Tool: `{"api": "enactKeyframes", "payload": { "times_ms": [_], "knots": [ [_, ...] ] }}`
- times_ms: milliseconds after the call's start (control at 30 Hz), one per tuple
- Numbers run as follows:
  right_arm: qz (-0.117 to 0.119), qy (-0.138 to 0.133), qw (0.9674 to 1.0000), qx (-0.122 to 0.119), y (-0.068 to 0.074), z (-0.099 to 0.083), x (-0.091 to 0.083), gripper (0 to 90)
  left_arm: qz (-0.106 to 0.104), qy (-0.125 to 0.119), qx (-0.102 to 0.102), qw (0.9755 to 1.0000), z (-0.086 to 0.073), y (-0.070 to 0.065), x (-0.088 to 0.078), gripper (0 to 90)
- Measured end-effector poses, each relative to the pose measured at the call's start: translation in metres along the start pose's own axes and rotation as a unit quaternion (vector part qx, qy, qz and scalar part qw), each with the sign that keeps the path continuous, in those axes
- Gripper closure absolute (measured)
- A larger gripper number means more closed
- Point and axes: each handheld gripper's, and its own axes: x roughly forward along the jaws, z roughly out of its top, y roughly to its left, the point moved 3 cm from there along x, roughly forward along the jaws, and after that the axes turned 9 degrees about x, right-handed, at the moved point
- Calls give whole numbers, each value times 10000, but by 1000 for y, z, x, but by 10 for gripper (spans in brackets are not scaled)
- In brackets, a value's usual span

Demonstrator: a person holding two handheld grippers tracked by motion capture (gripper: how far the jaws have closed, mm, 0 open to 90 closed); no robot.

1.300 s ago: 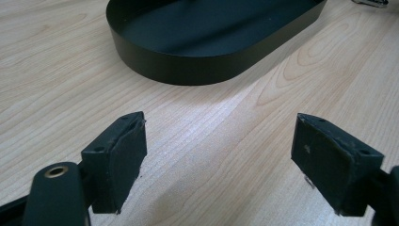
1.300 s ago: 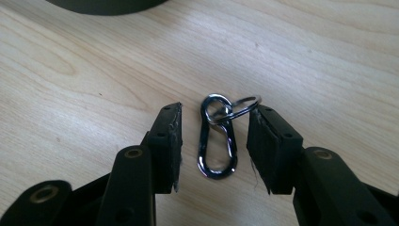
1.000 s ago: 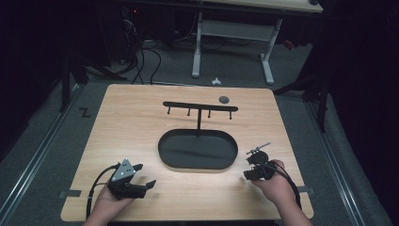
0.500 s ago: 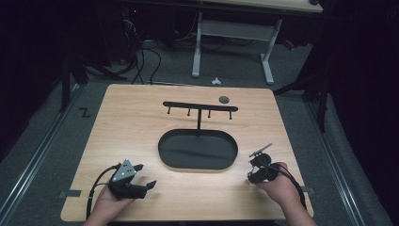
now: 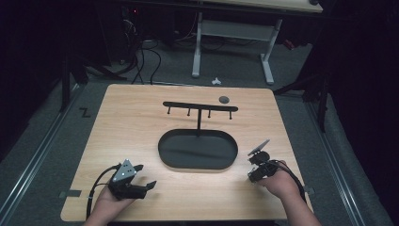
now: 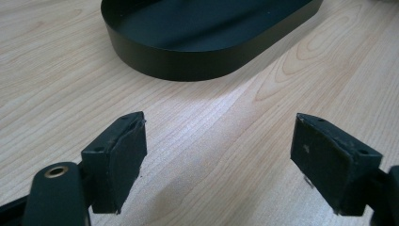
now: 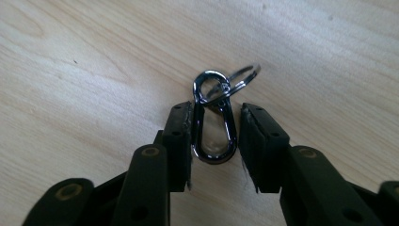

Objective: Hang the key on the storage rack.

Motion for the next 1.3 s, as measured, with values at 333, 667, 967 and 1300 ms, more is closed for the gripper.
{"api": "enactKeyframes", "payload": {
  "times_ms": [333, 667, 967, 1300],
  "knots": [
    [-94, 703, 9974, -147, 3, 14, 2, 669, -13, 4, 10, 10000, 0, 0, 0, 195],
    [-70, 438, 9990, -106, 2, 9, 0, 681, -5, 19, 14, 10000, 0, 0, 0, 196],
    [115, -56, 9998, -129, 6, 10, -21, 682, -20, 32, 21, 10000, 0, -1, 1, 200],
    [199, -435, 9989, 4, 9, 11, -41, 682, -13, 47, 27, 10000, 0, -1, 1, 200]
  ]
}}
